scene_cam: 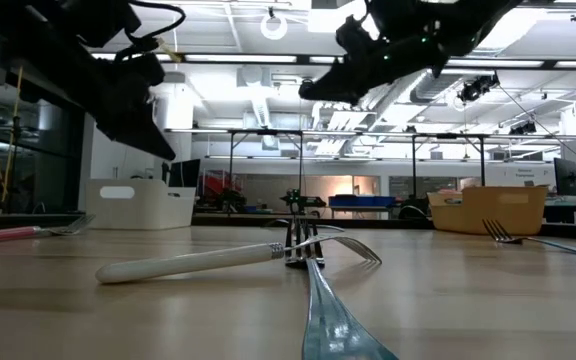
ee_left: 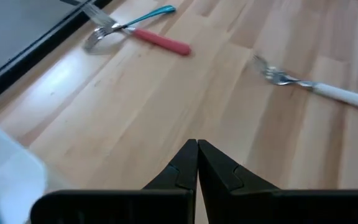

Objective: Sort silverware by color (type)
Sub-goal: Put the top center blue fork into the white bin

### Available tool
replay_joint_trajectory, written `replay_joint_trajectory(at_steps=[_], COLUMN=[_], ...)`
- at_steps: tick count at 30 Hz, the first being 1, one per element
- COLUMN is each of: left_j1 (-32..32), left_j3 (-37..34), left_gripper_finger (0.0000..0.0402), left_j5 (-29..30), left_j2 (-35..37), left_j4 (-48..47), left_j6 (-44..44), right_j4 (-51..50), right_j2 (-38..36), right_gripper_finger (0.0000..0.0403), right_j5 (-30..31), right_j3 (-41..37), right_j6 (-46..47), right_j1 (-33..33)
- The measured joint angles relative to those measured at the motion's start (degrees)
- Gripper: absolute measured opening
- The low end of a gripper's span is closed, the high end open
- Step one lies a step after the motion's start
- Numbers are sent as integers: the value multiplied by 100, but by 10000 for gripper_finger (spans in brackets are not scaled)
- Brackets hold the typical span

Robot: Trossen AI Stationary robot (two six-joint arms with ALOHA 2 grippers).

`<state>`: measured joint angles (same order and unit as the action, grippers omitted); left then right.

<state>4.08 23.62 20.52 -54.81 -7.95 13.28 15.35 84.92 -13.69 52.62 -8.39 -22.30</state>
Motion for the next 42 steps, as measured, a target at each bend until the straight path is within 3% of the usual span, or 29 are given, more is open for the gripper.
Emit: replay_joint_trajectory(at_steps=[6, 13, 19, 25, 29, 35, 42], left_j1=[-222, -676, -1041, -1410, -1623, -1602, -1572], left_j3=[2, 356, 538, 535, 207, -681, -1327], left_gripper_finger=[6, 6, 6, 6, 2, 1, 1], left_j5=[227, 219, 219, 408, 693, 264, 296], left_j2=[0, -2, 0, -33, -31, -33, -31], left_j4=[-105, -1355, -1608, -1532, -463, 1891, 3313], left_j6=[455, 1343, 1659, 1646, 1346, 1009, 903], right_j4=[719, 564, 454, 0, -415, -1571, -2998], right_j2=[535, 724, 721, 721, 721, 901, 1947], right_gripper_finger=[0, 0, 0, 0, 6, 59, 119], right_j5=[-756, -781, -367, 811, 1238, 1759, 1464], right_j3=[0, 0, 0, 0, 19, 504, 1730], right_j6=[-65, -94, -111, 132, 664, 798, 383], right_j1=[225, 749, 1333, 1724, 1527, 796, -312])
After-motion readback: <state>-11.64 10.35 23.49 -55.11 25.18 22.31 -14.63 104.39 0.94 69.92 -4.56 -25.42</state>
